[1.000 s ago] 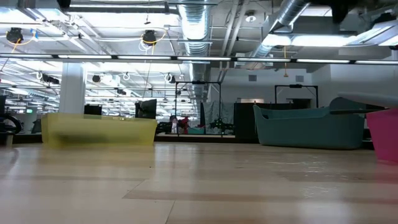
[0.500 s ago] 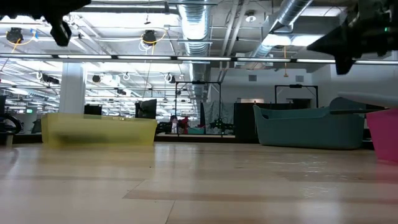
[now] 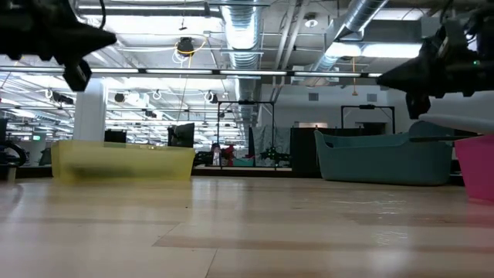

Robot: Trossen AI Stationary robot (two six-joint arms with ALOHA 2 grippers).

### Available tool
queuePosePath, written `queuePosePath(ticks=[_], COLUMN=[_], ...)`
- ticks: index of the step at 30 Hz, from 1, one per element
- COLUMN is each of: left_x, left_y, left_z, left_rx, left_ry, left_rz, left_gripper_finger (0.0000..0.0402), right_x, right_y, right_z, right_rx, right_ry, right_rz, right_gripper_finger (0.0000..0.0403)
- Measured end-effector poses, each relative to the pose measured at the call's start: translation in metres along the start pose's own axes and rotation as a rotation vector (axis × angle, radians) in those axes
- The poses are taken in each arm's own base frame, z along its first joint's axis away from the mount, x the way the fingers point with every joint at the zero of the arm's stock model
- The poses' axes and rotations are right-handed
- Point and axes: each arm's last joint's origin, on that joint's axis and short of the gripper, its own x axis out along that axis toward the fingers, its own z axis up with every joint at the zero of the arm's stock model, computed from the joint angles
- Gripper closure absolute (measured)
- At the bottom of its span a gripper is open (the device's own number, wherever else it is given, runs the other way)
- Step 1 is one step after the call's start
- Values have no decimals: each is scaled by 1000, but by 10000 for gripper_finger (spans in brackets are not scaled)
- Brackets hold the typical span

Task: Pick & Place Kitchen Items
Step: Return to Home Position

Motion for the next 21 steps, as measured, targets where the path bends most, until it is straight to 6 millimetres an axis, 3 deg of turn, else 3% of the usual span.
queuePosePath(ticks=[4, 21], left_x=[4, 5], left_y=[7, 6], left_z=[-19, -19], left_rx=[-39, 27], left_ry=[-1, -3], left_rz=[-10, -20], left_gripper_finger=[400, 400], right_x=[0, 0], right_y=[2, 4], right_z=[0, -2], right_rx=[-1, 14], right_ry=[2, 21], right_rz=[26, 39], right_gripper_finger=[403, 400])
